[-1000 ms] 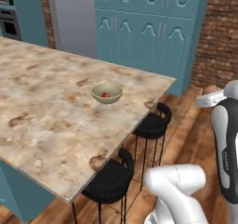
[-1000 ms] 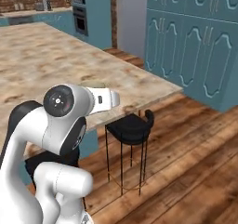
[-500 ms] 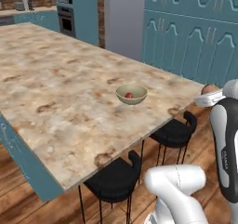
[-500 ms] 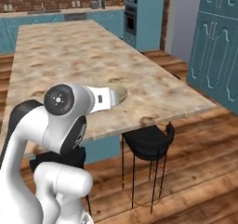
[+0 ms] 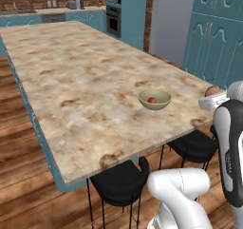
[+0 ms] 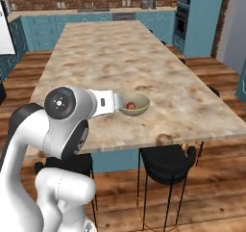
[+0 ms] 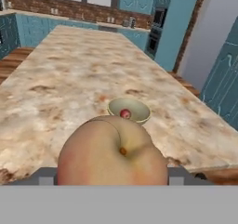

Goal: Retrieve the apple and peach from the fridge and place them into the bowl on the dining table.

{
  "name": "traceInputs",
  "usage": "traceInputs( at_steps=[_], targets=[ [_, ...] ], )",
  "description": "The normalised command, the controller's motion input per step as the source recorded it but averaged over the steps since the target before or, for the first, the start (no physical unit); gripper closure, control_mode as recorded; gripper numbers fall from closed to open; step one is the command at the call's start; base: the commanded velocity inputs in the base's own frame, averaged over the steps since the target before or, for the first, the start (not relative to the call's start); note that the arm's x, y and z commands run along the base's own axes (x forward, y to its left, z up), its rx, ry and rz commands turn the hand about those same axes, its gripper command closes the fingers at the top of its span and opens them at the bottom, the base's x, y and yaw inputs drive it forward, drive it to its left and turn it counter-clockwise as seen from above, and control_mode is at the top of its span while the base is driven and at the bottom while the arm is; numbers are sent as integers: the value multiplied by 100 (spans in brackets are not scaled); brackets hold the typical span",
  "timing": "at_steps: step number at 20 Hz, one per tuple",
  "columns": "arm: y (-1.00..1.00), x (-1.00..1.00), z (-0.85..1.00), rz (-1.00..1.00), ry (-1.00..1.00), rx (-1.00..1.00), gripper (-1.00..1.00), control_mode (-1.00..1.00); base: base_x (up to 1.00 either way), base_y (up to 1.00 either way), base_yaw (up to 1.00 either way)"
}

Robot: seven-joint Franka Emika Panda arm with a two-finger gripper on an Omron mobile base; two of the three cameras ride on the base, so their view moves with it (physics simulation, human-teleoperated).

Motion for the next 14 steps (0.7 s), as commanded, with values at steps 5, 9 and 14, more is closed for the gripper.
traceInputs(
  at_steps=[5,9,14],
  targets=[
    [0,0,0,0,0,0,100,100,57,-89,51],
    [0,0,0,0,0,0,100,100,52,-97,46],
    [0,0,0,0,0,0,100,100,64,-89,38]
  ],
)
